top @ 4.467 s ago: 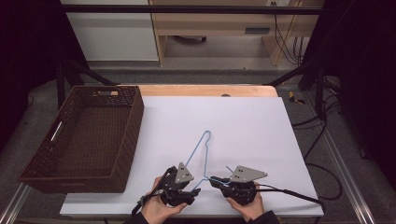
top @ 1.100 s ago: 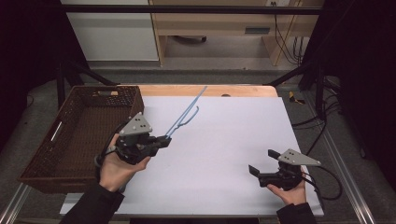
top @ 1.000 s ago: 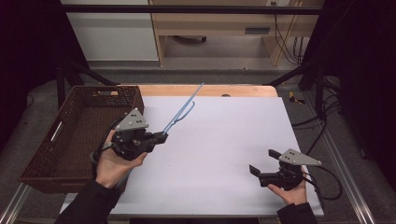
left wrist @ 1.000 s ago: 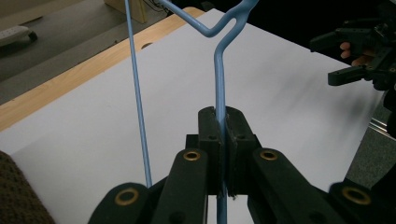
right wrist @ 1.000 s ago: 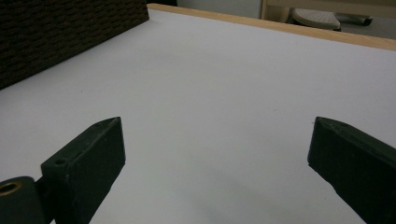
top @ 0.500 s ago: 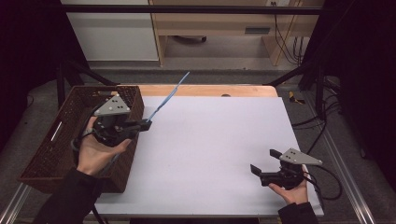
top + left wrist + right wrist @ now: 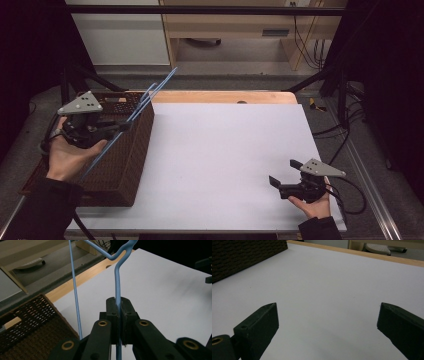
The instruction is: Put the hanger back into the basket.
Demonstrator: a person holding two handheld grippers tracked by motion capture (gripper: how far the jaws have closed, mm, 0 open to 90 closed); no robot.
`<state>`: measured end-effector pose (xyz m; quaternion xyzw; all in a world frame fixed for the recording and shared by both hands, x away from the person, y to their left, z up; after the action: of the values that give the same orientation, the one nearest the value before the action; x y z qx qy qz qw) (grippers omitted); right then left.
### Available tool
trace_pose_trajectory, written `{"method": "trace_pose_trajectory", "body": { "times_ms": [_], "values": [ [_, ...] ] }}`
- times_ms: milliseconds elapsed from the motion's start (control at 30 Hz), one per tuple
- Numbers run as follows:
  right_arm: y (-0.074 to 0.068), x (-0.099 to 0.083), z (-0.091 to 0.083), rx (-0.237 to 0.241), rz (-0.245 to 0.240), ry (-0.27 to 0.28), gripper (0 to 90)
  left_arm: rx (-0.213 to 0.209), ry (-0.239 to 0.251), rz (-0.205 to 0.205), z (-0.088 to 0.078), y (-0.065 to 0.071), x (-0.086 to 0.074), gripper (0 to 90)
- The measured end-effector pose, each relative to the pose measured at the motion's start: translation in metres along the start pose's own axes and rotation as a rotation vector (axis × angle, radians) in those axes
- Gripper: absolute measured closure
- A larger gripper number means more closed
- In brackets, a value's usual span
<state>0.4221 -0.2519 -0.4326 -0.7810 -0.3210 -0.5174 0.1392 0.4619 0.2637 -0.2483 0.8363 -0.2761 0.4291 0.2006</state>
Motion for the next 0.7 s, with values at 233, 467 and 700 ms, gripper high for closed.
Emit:
{"method": "trace_pose_trajectory", "body": {
  "times_ms": [233,467,700],
  "values": [
    [-0.001,0.000,0.001,-0.001,-0.001,-0.007,4.1,-0.011,-0.008,-0.006,-0.010,-0.025,-0.007,86.8],
    [-0.001,-0.001,0.001,0.002,0.001,-0.009,4.1,-0.005,-0.029,-0.001,-0.015,-0.042,-0.010,86.8],
    [-0.001,-0.001,0.002,0.001,-0.002,-0.011,4.0,0.006,-0.038,0.011,-0.023,-0.061,-0.017,86.8]
  ]
}}
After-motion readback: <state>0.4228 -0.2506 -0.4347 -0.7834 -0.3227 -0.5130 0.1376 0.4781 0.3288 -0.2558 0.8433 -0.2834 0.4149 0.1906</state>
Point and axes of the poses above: each handheld gripper's, and its own axes: z roughly forward along the jaws, x roughly out of its top, y roughly to its right, the point moved 2 cm from there along z, roughly forward along the jaws, and after that the axes turned 12 degrees about -z, right-handed, at the moved point
